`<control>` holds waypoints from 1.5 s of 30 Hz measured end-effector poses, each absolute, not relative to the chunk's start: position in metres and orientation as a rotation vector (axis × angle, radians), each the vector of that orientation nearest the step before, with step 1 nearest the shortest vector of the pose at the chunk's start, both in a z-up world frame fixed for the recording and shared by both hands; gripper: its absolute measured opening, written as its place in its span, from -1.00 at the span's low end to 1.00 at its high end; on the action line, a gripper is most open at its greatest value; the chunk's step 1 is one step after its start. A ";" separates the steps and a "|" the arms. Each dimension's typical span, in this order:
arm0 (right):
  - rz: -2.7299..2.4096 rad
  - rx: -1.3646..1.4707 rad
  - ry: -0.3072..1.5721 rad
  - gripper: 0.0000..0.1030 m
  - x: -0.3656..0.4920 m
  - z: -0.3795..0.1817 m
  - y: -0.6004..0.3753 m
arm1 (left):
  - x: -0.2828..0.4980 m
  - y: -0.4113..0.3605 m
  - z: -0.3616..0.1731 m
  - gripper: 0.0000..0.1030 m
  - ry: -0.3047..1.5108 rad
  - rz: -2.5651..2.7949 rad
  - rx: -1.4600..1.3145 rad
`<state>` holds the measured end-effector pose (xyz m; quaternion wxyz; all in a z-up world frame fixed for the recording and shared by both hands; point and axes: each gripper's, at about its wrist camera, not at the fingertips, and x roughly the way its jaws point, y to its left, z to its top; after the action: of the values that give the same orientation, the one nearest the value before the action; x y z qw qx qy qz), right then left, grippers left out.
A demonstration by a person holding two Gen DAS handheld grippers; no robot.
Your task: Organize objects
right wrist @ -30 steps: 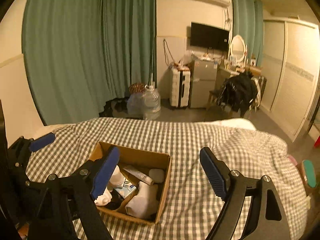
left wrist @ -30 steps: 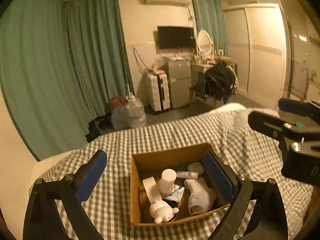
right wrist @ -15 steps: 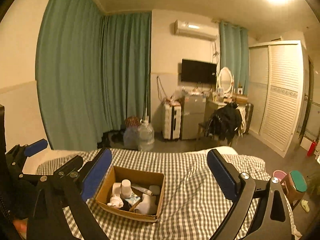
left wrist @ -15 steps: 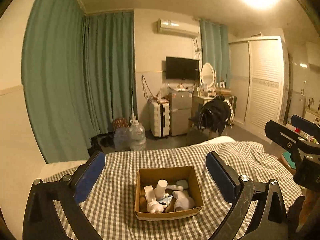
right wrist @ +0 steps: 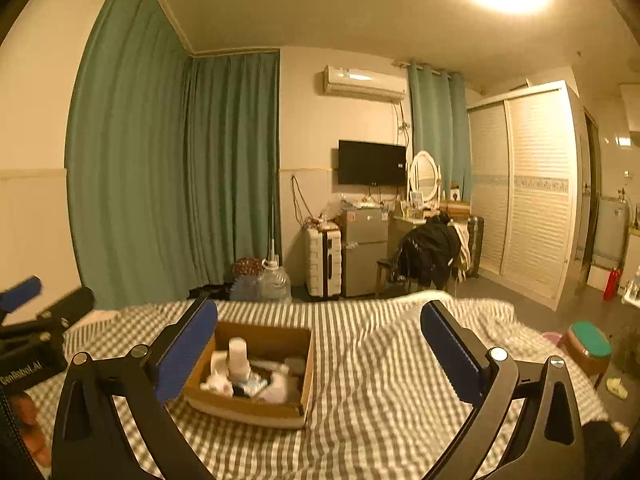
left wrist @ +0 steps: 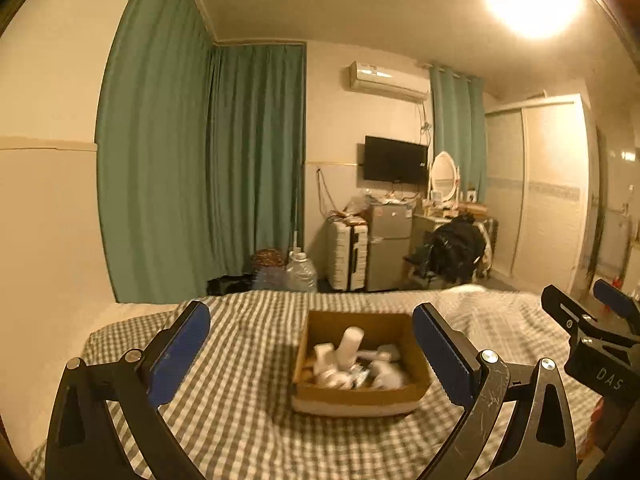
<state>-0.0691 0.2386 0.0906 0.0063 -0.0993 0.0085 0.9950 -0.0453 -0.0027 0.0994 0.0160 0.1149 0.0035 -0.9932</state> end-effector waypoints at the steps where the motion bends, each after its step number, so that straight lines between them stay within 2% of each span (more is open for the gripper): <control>1: 3.111 -0.323 0.037 0.98 -0.072 0.082 0.239 | -0.046 -0.002 0.089 1.00 -0.002 -3.080 0.359; 9: 3.097 -0.475 -0.036 0.98 -0.087 -0.004 0.226 | -0.053 -0.002 -0.002 1.00 -0.105 -3.000 0.411; 15: 3.035 -0.527 -0.080 0.98 -0.091 -0.053 0.220 | -0.060 -0.004 -0.047 1.00 -0.114 -2.996 0.540; 29: 3.011 -0.489 -0.177 0.98 -0.085 -0.054 0.211 | -0.044 -0.016 -0.033 1.00 -0.038 -2.978 0.435; 45: 3.003 -0.527 -0.128 0.98 -0.090 -0.055 0.217 | -0.045 -0.011 -0.037 1.00 -0.075 -2.980 0.458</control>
<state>-0.0897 0.2167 -0.0550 0.0452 -0.1727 -0.0419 0.9831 -0.0455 -0.0109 -0.0370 0.0630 0.1514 -0.0249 -0.9861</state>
